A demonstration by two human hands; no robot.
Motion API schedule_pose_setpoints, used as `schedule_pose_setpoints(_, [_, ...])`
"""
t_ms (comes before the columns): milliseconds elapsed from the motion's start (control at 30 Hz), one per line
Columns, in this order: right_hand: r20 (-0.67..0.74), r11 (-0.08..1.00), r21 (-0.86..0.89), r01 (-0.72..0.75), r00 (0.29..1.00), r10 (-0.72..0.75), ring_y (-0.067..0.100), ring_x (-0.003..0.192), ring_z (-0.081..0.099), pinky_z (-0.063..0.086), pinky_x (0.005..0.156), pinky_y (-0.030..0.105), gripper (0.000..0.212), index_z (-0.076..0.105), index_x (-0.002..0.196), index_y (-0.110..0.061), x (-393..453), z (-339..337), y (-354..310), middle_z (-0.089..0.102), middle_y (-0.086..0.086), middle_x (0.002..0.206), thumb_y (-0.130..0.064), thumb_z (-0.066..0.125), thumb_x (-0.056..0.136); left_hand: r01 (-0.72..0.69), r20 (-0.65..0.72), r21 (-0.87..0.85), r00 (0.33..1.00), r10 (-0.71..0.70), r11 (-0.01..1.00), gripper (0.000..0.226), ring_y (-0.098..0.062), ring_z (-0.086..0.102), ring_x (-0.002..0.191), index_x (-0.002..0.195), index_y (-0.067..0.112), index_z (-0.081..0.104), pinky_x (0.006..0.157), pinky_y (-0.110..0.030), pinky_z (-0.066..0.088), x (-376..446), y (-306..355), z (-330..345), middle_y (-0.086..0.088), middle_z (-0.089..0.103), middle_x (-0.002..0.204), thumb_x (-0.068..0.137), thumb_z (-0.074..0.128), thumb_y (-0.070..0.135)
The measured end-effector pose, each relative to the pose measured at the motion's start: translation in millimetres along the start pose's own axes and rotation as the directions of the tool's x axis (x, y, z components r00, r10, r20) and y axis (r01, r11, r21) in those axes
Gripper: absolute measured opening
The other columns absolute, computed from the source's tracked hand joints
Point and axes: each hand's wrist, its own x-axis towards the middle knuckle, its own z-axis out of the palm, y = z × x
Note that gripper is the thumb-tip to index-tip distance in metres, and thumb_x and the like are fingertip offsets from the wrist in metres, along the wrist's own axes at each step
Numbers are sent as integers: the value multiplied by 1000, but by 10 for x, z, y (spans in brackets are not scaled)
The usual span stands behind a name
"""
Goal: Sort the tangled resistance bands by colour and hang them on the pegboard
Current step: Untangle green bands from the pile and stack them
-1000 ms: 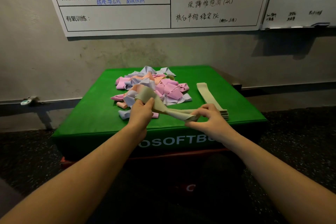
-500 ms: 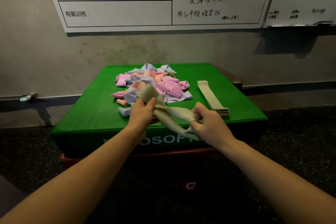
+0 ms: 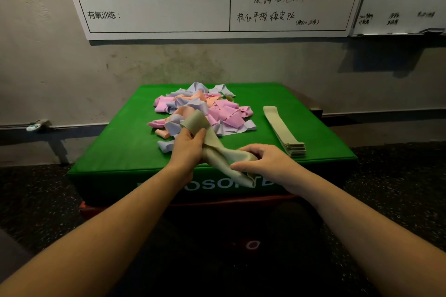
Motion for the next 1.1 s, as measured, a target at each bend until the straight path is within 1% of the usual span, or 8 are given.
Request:
schedule_pose_setpoints(200, [9,985,175,0,1000,-2,10,73,60,50,66,23,42,60,99,-13,-26,24,4,63,0,83,-27,87,70,-93,-2,49,996,93,994,18,-21,64,89,118,16,58,77,-43,57,-23,42,28,-5,67,98,102,52,18])
schedule_pose_setpoints(433, [72,824,565,40,993,-97,4,66,61,51,58,19,40,59,96,-10,-64,102,8,66,-6,74,-25,80,65,-200,26,93,980,198,975,13,-14,62,88,112,17,61,73,-26,50,-64,47,65,-5,67,99,102,52,15])
schedule_pose_setpoints(567, [-68,861,509,20,998,17,9,63,58,49,56,22,39,55,88,-14,-58,46,19,60,-3,71,-13,88,66,-217,25,112,976,216,970,15,-15,61,88,97,26,60,77,-30,48,-77,48,62,-4,67,98,102,52,15])
schedule_pose_setpoints(700, [-209,961,272,-42,973,102,5,58,53,42,49,16,35,55,84,-18,-58,31,29,58,-5,70,-27,86,72,-224,48,126,974,220,966,13,-8,61,86,109,21,60,75,-25,49,-102,27,91,2,67,96,102,51,15])
schedule_pose_setpoints(867, [-14,939,316,-136,989,148,18,85,56,41,72,31,76,58,110,-11,-90,36,-44,67,18,102,-74,66,69,-187,-9,92,982,188,978,17,-8,59,82,115,17,60,69,-24,49,-77,18,81,3,65,93,102,50,12])
schedule_pose_setpoints(967, [-2,834,543,-93,994,112,22,92,59,43,81,37,35,64,107,-18,-102,35,-64,69,10,104,-48,49,97,-142,-6,89,990,143,986,23,-11,61,86,124,14,58,68,-23,49,-54,-5,53,-1,66,99,102,51,14])
schedule_pose_setpoints(1033, [11,846,532,-48,999,50,20,84,54,44,69,33,8,58,94,-18,-102,26,-83,61,6,95,-16,51,97,-128,-20,68,991,129,990,26,-13,62,87,126,11,58,68,-24,51,-60,-5,50,-2,66,99,102,52,14])
schedule_pose_setpoints(1100, [-13,913,408,-7,1000,14,16,74,51,45,56,24,20,51,90,-17,-86,20,-35,54,5,90,4,51,92,-97,-45,29,994,98,995,26,-17,63,87,126,10,58,68,-29,53,-50,3,37,-2,67,97,102,52,14])
